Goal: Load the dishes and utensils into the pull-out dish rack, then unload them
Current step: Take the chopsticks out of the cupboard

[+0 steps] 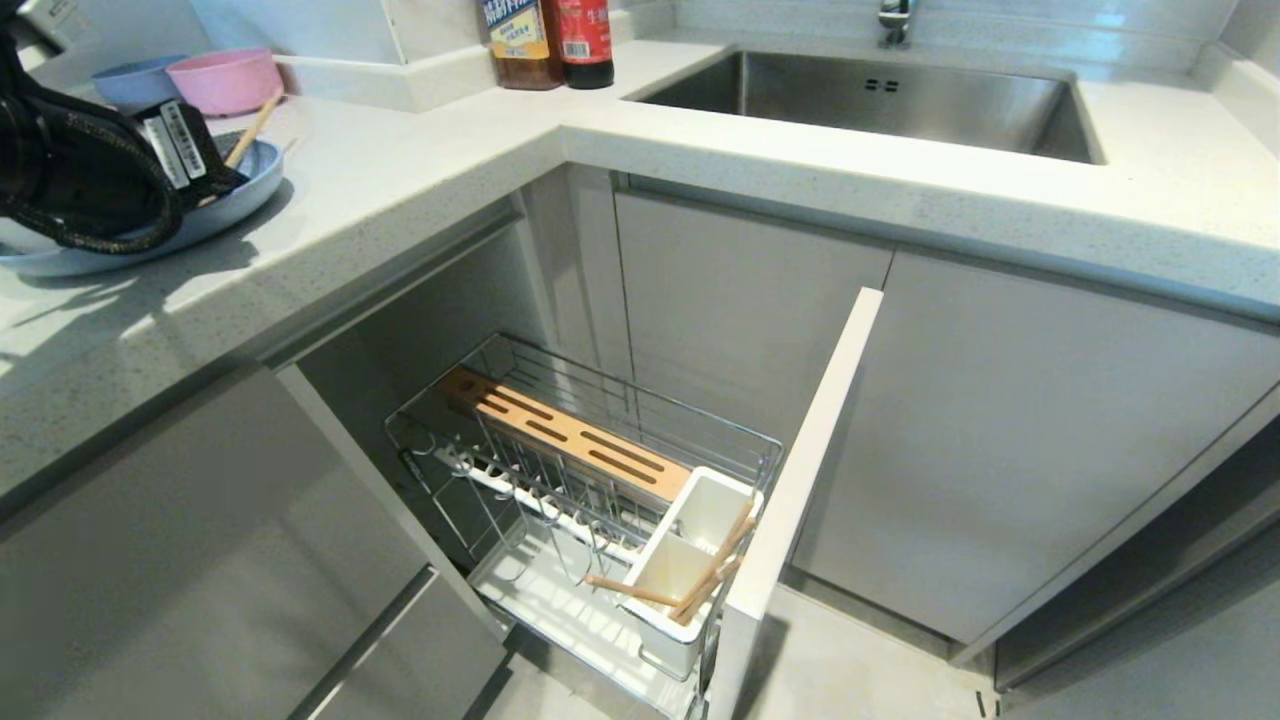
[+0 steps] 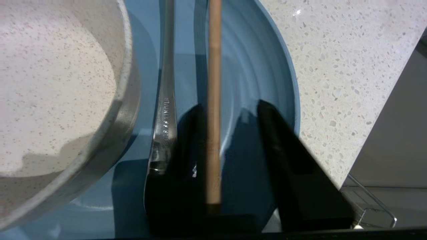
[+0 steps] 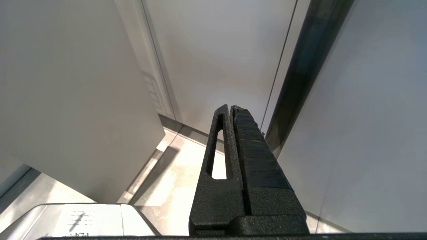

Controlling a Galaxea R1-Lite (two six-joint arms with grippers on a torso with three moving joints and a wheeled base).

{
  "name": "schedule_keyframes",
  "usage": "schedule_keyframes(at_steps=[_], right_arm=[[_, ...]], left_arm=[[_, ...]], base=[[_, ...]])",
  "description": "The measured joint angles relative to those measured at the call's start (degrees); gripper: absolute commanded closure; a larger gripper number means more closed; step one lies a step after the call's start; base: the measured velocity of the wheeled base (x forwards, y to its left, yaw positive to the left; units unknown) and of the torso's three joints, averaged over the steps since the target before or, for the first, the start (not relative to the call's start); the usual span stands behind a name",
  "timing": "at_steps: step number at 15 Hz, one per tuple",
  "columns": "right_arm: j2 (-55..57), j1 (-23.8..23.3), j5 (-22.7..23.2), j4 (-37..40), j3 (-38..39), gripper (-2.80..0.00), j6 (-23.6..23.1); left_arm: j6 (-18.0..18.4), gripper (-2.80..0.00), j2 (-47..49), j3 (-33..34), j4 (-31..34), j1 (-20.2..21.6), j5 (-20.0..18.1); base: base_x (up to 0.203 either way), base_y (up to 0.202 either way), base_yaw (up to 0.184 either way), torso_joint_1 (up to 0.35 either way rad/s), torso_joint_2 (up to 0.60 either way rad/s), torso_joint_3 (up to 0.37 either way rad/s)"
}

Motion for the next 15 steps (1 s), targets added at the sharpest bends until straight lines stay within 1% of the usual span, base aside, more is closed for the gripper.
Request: schedule_keyframes(at_steps=[8,13,15], right_arm=[[0.00,0.00,0.00,-0.02,0.00,0.00,-0.01],[0.00,0.00,0.00,-0.01,0.00,0.00,0.00],[0.00,-0.02,0.00,-0.02,0.00,0.00,0.00]], left_arm=[[0.11,-2.80,-0.41,-1.54,-0.13,-0.44,-0.02],[0.06,-2.80,-1.75,-2.19,0.04,-2.36,-0.09],[-0.02,-2.80,-2.60,-2.21,0.03,-3.73,-0.09]], base=[[0.000,0.000,0.000,0.000,0.00,0.000],[0.000,0.000,0.000,0.000,0.00,0.000],[0.000,0.000,0.000,0.000,0.00,0.000]])
